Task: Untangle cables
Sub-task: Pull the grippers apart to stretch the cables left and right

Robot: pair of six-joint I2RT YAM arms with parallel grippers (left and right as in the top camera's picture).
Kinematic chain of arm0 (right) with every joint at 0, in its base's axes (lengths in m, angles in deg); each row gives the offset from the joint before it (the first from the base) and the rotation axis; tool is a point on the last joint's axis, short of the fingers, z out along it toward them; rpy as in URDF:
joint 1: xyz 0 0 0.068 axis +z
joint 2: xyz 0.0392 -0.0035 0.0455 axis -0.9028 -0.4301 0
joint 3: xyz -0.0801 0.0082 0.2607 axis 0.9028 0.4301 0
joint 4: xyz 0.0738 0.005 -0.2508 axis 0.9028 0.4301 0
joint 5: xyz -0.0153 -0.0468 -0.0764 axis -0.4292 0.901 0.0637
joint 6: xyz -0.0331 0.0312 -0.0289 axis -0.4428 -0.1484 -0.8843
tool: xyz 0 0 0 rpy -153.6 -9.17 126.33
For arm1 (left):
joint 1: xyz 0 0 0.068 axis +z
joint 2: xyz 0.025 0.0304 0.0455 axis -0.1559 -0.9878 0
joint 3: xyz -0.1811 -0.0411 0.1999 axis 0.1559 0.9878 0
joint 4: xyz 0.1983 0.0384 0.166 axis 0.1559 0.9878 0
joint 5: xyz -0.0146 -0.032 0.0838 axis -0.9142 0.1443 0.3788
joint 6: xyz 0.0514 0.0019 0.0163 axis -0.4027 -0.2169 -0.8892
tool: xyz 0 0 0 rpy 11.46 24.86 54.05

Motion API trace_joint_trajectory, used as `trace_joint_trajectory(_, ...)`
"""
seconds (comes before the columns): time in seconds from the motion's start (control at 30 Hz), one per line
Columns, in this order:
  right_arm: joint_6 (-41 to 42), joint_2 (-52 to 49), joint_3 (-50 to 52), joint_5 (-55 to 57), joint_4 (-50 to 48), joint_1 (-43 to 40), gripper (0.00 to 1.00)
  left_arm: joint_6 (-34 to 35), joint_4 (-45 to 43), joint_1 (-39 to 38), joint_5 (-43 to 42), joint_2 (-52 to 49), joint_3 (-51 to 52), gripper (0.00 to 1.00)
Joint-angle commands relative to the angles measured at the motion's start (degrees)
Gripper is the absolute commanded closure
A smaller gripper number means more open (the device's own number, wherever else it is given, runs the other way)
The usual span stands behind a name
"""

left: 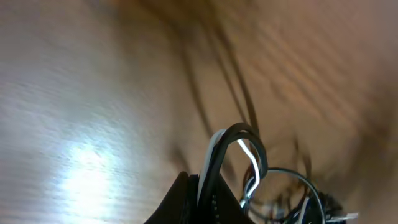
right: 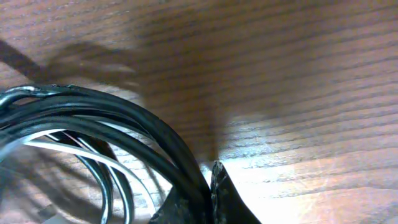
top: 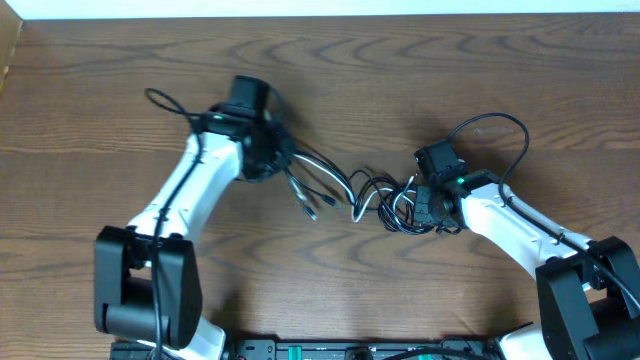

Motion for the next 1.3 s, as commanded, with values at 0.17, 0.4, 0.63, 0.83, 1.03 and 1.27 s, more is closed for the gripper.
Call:
trace_joint_trajectory(0.17,-3.5,3.3,-4.1,1.7,3.5,-0.4,0.99,-10.6,11.1,1.6,14.4,3.8,-0.4,0.93)
trace_joint_trajectory(0.4,-6.5,14.9,-16.5,17.2,11.8,-4.9,0.99,-10.0,14.3,3.2,23.4,3.8,-0.4,0.93)
trace_joint_trajectory(0.63,-10.9,22.7,-17.9,27.1,12.7,-13.8,0.99,-6.9,14.2,11.8,24.3,3.8,-0.5,0.92)
trace_joint_trajectory(0.83,-10.7,22.6,-17.9,32.5,11.1,-22.4,0.98,-6.1,12.8,17.2,24.0,5.8,-0.9,0.93)
trace_joint_trajectory(1.03,-10.9,22.6,-17.9,18.1,10.7,-28.3,0.99,-5.1,6.4,20.2,16.4,13.1,-1.3,0.93)
trace_joint_trajectory(1.27,-21.1,22.6,-17.9,-18.4,7.0,-28.1,0.70,-10.9,1.5,14.0,-10.8,16.4,-1.3,0.92)
